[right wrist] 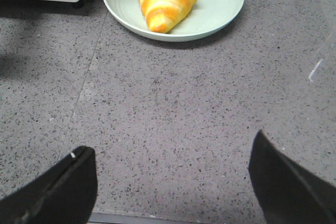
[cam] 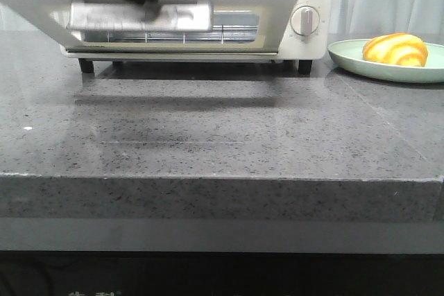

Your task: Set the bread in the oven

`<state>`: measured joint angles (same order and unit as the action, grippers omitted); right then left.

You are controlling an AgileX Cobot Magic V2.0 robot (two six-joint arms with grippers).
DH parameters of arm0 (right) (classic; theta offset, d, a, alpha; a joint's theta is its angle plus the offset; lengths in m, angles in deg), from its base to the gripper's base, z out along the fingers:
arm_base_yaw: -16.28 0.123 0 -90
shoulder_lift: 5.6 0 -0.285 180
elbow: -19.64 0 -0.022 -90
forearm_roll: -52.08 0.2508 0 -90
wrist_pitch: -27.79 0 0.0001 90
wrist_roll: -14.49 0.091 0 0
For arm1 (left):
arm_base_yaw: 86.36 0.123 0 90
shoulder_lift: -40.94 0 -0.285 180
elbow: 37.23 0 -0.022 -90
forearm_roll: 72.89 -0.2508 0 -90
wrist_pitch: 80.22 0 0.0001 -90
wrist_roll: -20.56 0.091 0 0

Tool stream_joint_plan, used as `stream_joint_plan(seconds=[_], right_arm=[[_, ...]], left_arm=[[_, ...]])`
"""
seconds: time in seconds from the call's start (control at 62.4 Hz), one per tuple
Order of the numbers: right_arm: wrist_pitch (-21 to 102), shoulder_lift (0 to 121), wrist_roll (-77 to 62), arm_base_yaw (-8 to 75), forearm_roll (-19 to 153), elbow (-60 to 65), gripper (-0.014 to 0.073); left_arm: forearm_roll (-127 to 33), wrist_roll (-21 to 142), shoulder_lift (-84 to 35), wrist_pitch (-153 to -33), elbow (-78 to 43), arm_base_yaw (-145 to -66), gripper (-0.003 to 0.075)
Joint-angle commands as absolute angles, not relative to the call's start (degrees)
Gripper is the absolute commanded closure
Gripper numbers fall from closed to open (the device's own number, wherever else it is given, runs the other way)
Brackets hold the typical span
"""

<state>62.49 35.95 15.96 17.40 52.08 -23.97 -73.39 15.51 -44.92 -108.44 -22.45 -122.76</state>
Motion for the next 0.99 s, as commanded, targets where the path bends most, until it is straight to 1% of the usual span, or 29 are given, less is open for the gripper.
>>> stream_joint_plan(seconds=[0.0, 0.256, 0.416, 0.56, 0.705, 0.737, 0.977], right_arm=[[58.8, 36.4, 15.6, 17.0, 51.6, -21.8, -0.0009], [58.9, 36.4, 15.6, 17.0, 51.6, -21.8, -0.0009], [60.5, 38.6, 15.9, 17.0, 52.1, -19.2, -0.0009], [62.6, 45.3, 16.5, 17.0, 52.7, -14.0, -0.0009], [64.0, 54.2, 16.7, 17.0, 52.7, -7.6, -0.0009], [64.4, 57.7, 16.7, 17.0, 52.7, -5.3, -0.0009], [67.5, 74.4, 18.6, 14.7, 52.8, 8.4, -0.0009]], left_arm=[[-74.4, 15.3, -41.2, -104.5, -22.1, -122.4, 0.0739], [-74.4, 15.3, -31.8, -106.2, -19.1, -122.2, 0.0739], [-74.4, 15.3, -23.0, -105.7, -13.1, -118.9, 0.0739], [-74.4, 15.3, -15.5, -106.9, -7.6, -116.3, 0.0739], [-74.4, 15.3, -8.6, -108.5, -3.8, -116.3, 0.0739], [-74.4, 15.3, -6.9, -109.1, -3.3, -116.3, 0.0739], [-74.4, 15.3, -3.8, -109.2, -2.5, -116.3, 0.0739]])
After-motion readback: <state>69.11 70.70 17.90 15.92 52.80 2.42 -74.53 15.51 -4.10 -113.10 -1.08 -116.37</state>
